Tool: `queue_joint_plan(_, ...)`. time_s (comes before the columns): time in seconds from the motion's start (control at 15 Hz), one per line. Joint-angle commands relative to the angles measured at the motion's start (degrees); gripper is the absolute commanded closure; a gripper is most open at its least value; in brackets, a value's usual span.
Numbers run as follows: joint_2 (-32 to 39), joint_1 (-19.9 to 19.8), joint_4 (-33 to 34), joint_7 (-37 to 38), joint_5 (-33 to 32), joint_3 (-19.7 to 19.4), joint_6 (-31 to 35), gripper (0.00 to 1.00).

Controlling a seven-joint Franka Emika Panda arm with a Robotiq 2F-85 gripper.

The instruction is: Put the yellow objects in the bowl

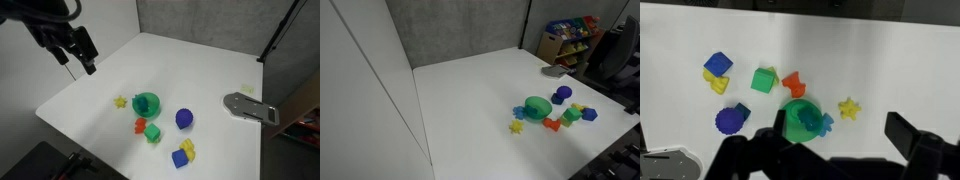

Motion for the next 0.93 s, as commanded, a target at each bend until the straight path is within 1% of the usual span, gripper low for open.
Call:
queue_joint_plan(0.0, 0.02, 0.22, 0.11, 0.1, -0.13, -0.2, -0.13, 0.0)
queue_joint_plan(0.4, 0.49, 0.29, 0.41, 0.26, 0.02, -0.12, -0.1, 0.0)
queue_joint_plan(0.67, 4.86, 0.9, 3.02, 1.35, 1.6, 0.38, 1.49, 0.0)
queue_joint_plan(0.87, 8.68, 1.5, 4.5, 1.67, 2.74, 0.82, 4.25, 0.0)
